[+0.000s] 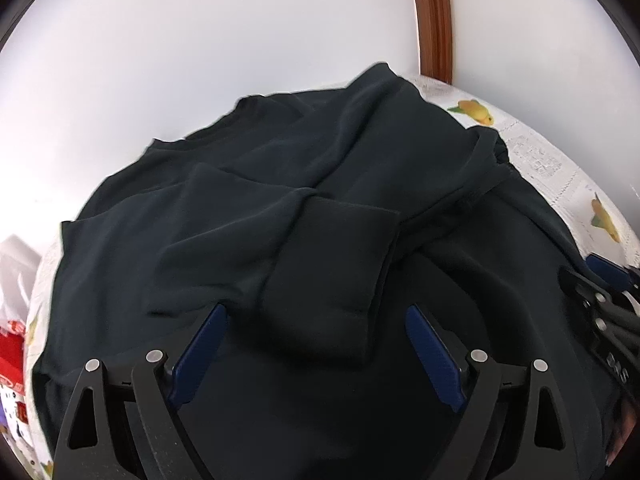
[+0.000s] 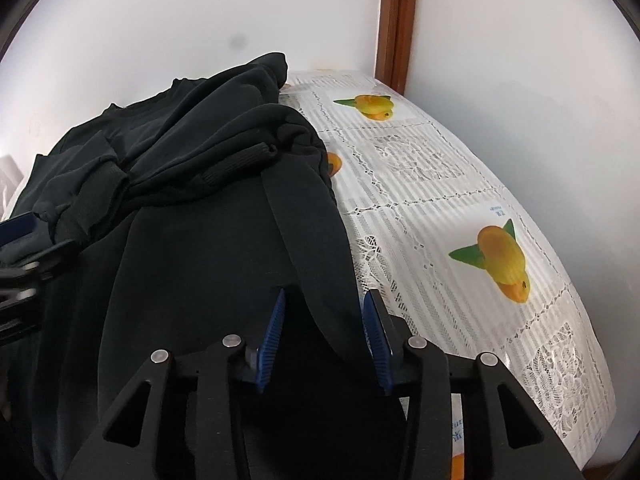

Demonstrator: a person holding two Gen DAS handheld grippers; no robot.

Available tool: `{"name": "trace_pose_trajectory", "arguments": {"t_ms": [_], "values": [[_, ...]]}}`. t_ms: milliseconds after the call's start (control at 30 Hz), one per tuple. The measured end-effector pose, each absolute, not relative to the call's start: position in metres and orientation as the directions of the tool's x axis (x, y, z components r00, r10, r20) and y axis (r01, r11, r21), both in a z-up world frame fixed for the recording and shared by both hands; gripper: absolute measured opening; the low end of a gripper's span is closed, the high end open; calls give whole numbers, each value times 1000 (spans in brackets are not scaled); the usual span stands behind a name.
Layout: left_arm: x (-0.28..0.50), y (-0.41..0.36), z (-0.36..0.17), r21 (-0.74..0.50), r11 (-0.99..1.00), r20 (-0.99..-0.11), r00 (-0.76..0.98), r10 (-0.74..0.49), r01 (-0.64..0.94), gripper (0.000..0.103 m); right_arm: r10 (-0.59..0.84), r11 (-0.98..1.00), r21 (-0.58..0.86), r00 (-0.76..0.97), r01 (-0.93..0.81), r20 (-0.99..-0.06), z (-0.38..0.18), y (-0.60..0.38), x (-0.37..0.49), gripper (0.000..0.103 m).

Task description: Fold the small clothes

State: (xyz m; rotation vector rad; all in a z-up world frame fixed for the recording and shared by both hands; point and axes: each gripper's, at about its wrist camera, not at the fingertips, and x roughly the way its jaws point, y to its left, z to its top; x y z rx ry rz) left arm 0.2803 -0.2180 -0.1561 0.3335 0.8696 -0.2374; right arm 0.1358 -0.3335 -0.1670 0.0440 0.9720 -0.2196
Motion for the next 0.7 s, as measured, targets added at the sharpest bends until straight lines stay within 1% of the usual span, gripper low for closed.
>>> {"name": "trace_pose_trajectory", "arguments": {"t_ms": [67, 133, 167, 200, 233, 300, 333, 367, 400, 467, 533, 567, 700], "values": [[289, -225, -165, 221, 919, -782, 622, -34, 328, 91, -179, 975, -76, 543, 206, -820, -167, -331, 136, 39], [293, -227, -166, 217, 923, -770, 636, -38, 319, 91, -195, 973, -92, 542, 212, -818, -168, -330, 136, 40], [295, -228, -167, 212, 924, -773, 633, -40, 318, 88, -199, 973, -97, 542, 212, -817, -168, -329, 137, 40], [296, -227, -166, 206, 925, -776, 629, -44, 318, 83, -199, 973, -96, 542, 212, -817, -168, -329, 137, 40], [296, -225, -163, 203, 929, -775, 630, -40, 309, 66, -197, 973, -93, 542, 213, -817, -168, -330, 137, 40], [295, -216, -157, 200, 932, -778, 628, -36, 302, 48, -191, 973, -86, 542, 214, -818, -168, -331, 137, 40], [294, -210, -153, 199, 934, -775, 630, -35, 296, 29, -190, 973, -84, 542, 215, -818, -168, -332, 137, 40], [294, -201, -148, 190, 938, -774, 632, -39, 291, 23, -189, 973, -82, 542, 215, -819, -168, -332, 137, 40], [295, -191, -143, 153, 943, -777, 625, -69, 295, 23, -188, 973, -81, 543, 215, -819, -168, -332, 136, 40], [297, -163, -131, 32, 957, -784, 601, -154, 288, 21, -189, 973, -83, 543, 215, -818, -168, -332, 136, 41], [300, -137, -120, -42, 966, -780, 596, -191, 255, 20, -191, 973, -84, 543, 215, -818, -168, -333, 136, 41], [301, -126, -116, -66, 967, -773, 600, -205, 245, 18, -192, 973, -85, 542, 216, -818, -168, -333, 136, 41], [303, -78, -98, -104, 976, -733, 648, -205, 190, 18, -200, 972, -94, 541, 217, -817, -168, -333, 136, 42]]}}
